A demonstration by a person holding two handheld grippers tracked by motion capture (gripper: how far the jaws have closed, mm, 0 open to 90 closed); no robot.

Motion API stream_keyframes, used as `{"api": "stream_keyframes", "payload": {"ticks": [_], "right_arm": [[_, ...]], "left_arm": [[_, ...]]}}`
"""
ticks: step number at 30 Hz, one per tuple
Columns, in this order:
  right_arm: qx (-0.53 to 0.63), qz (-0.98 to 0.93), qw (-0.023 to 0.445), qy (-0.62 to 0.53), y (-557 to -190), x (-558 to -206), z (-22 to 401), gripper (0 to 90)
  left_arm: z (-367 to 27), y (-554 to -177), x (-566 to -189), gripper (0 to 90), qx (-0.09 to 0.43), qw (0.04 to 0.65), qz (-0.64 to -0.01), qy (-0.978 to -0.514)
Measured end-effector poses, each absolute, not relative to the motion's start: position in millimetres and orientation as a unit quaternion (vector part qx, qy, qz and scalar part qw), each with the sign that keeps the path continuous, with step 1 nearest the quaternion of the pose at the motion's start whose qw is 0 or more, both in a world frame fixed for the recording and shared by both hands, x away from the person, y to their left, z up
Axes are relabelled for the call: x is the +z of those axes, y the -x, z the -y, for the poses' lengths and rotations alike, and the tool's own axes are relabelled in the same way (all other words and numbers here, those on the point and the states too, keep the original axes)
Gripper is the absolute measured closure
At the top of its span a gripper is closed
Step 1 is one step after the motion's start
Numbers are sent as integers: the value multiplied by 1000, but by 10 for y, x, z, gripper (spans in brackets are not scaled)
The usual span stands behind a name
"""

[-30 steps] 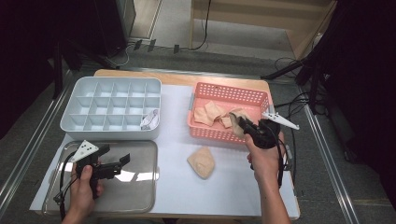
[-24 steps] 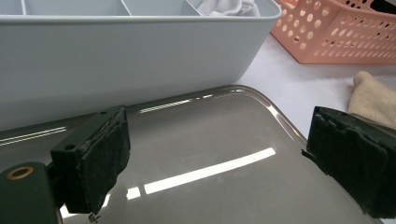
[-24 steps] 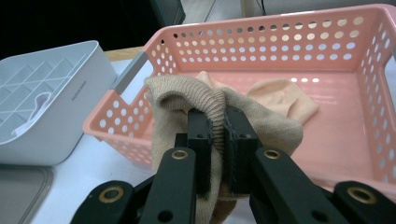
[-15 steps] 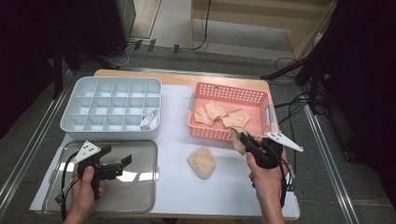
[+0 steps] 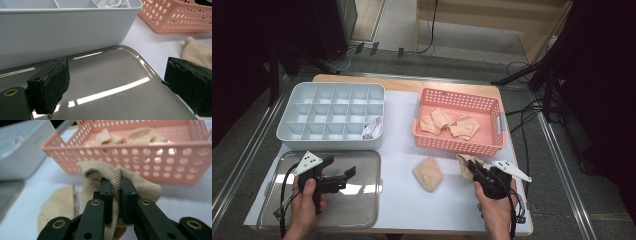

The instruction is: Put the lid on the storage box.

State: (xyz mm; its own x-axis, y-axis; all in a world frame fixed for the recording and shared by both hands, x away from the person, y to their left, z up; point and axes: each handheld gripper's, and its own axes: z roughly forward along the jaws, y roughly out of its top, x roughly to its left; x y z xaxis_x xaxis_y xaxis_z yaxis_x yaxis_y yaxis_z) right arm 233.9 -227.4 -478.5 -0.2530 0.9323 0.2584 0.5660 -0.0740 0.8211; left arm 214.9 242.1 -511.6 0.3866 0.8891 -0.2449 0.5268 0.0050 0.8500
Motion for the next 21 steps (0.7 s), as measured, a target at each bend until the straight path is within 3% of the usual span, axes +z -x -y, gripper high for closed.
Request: {"api": "stream_keyframes", "payload": {"ticks": [10, 13, 16, 21], "right_arm": [[419, -643, 206, -607, -2336, -5042, 2375, 820], [429, -642, 184, -609, -2364, -5077, 2412, 690], [442, -655, 128, -600, -2401, -5057, 2393, 537], [453, -644, 161, -595, -2350, -4898, 2283, 521]], "left_arm": [[-2204, -2142, -5040, 67, 197, 480, -507, -689], [-2120, -2169, -4999, 67, 196, 483, -501, -690], [-2018, -2226, -4969, 67, 192, 482, -497, -695], [-1819, -2304, -4908, 67, 183, 489, -486, -701]]}}
